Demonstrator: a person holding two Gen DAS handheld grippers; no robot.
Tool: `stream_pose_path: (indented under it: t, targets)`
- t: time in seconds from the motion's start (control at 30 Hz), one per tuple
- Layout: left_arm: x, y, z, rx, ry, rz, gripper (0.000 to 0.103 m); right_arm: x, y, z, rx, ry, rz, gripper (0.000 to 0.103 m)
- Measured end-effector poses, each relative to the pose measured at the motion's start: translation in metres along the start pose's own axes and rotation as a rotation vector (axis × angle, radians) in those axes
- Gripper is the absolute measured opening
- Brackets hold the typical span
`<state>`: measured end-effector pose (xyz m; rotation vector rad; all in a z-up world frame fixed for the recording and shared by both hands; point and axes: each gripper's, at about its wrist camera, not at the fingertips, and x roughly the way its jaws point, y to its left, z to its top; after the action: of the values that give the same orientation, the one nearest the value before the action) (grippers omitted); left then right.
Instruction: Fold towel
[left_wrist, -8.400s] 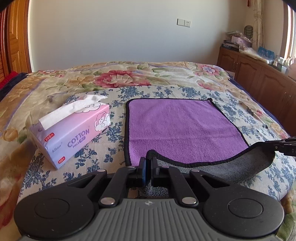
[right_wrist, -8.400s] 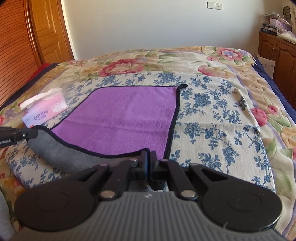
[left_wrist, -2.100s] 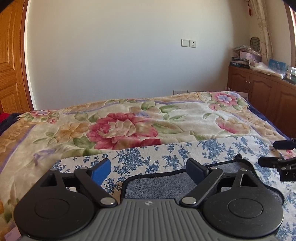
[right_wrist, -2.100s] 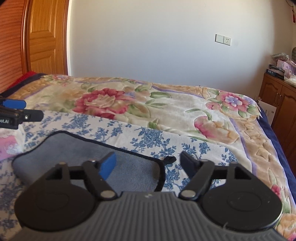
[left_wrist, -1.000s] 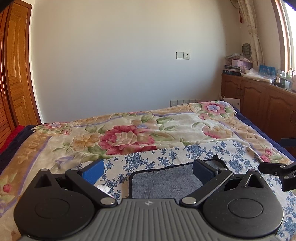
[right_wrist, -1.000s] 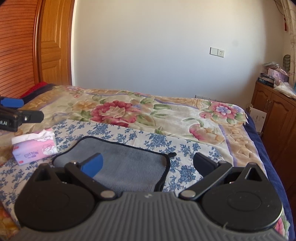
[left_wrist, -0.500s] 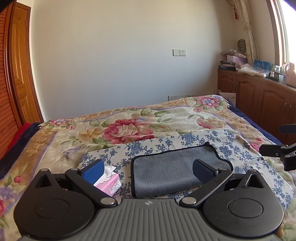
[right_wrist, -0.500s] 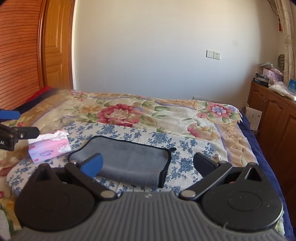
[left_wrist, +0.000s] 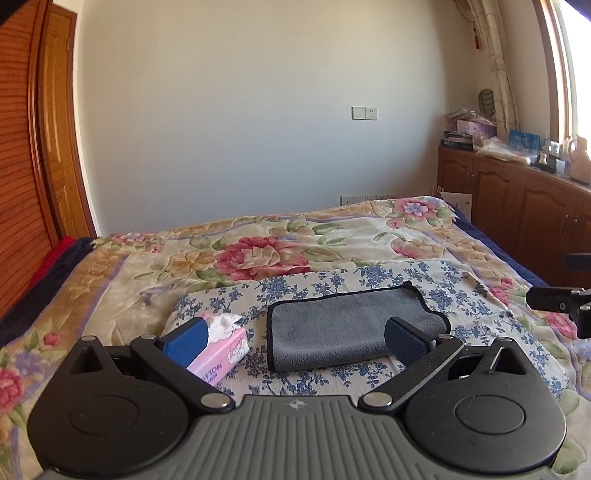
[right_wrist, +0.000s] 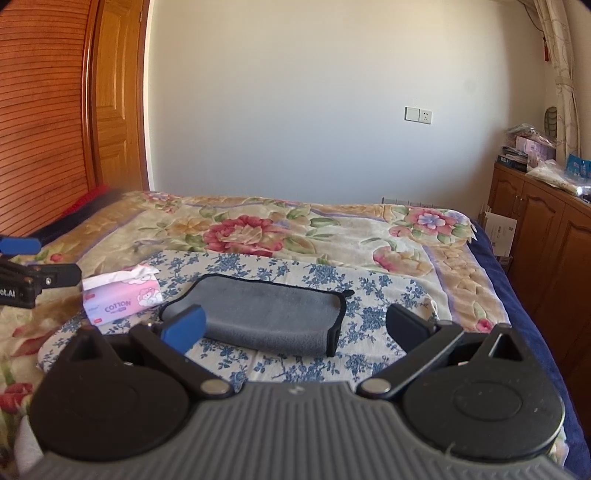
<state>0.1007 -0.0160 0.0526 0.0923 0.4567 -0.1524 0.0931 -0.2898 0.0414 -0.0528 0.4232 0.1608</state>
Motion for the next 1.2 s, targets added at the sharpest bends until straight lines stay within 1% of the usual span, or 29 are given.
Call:
stream_pose_path:
  t: [0.07, 0.33, 0.43, 0.57, 0.77, 0.87, 1.2]
  targets:
    - [-0.004, 0.001, -0.004, -0.013, 0.0, 0.004, 0.103, -0.004, 0.002, -0.003, -0.004, 0.001, -0.001, 0.103]
    - [-0.018, 0.003, -0.024, -0.009, -0.005, 0.03, 0.103, -0.017, 0.006, -0.015, -0.01, 0.001, -0.001, 0.103]
    - [-0.021, 0.005, -0.032, -0.009, -0.004, 0.05, 0.103, -0.019, 0.008, -0.017, -0.013, 0.002, -0.003, 0.103]
    - [-0.026, 0.007, -0.042, -0.013, -0.006, 0.056, 0.103, -0.025, 0.01, -0.025, -0.017, -0.001, -0.006, 0.103]
    - [-0.032, 0.004, -0.058, 0.014, -0.011, 0.068, 0.103, -0.03, 0.008, -0.036, 0.003, 0.006, -0.012, 0.103]
    - [-0.033, 0.005, -0.065, 0.005, -0.01, 0.069, 0.103, -0.03, 0.005, -0.04, 0.028, 0.014, -0.012, 0.103]
    - [-0.034, 0.007, -0.082, -0.005, -0.006, 0.079, 0.103, -0.034, 0.002, -0.055, 0.033, 0.016, -0.039, 0.103]
